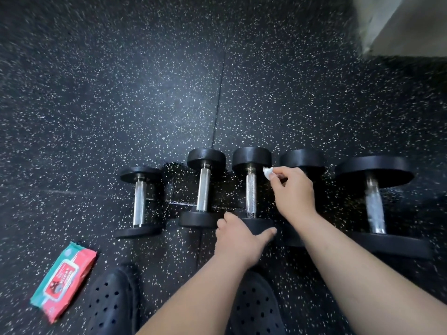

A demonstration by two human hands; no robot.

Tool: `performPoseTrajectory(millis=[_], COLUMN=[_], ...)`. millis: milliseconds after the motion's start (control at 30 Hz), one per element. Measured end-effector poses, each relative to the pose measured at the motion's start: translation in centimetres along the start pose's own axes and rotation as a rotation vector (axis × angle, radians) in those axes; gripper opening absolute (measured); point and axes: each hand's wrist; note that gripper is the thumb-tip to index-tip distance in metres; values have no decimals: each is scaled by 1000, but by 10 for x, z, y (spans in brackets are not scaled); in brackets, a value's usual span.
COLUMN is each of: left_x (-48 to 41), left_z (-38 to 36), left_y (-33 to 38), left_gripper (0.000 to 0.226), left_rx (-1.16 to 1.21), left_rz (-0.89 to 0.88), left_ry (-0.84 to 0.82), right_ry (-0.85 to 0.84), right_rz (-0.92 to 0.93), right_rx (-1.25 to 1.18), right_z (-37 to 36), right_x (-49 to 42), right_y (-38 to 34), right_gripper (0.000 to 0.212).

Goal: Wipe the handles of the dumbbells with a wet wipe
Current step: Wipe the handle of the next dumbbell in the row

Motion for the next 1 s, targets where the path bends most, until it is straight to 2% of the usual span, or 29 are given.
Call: performPoseTrajectory(millis=[100, 200, 400, 567, 833, 1000], left_x=[-7, -16, -23, -31, -30, -29], left_z=[-11, -21, -35, -40, -41, -41], left_y=[6, 6, 11, 20, 21, 20], left_gripper=[124, 134, 129, 113, 104, 106], left_rx=[14, 27, 92, 98, 75, 55], left_rz=[67, 120, 255, 344, 321, 301], left_ry=[-17, -21, -18, 7, 14, 13], right_ry=[28, 54, 96, 85, 71, 49], right_rz=[-52, -80, -121, -93, -3, 90], right_rx=[-42, -97, -129, -126, -134, -24], right_z=[-13, -27, -34, -33, -31, -32], right_x=[-8, -8, 2, -2, -9, -9], right_y=[0, -1, 5, 11, 11, 15], right_gripper=[17, 16, 13, 12, 8, 7])
Point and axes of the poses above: each hand's wrist, its own x-axis away from the middle knuckle, its own z-axis out of the back of the hand, y = z × x, and after that the axes turned 5 degrees about -x, right-handed
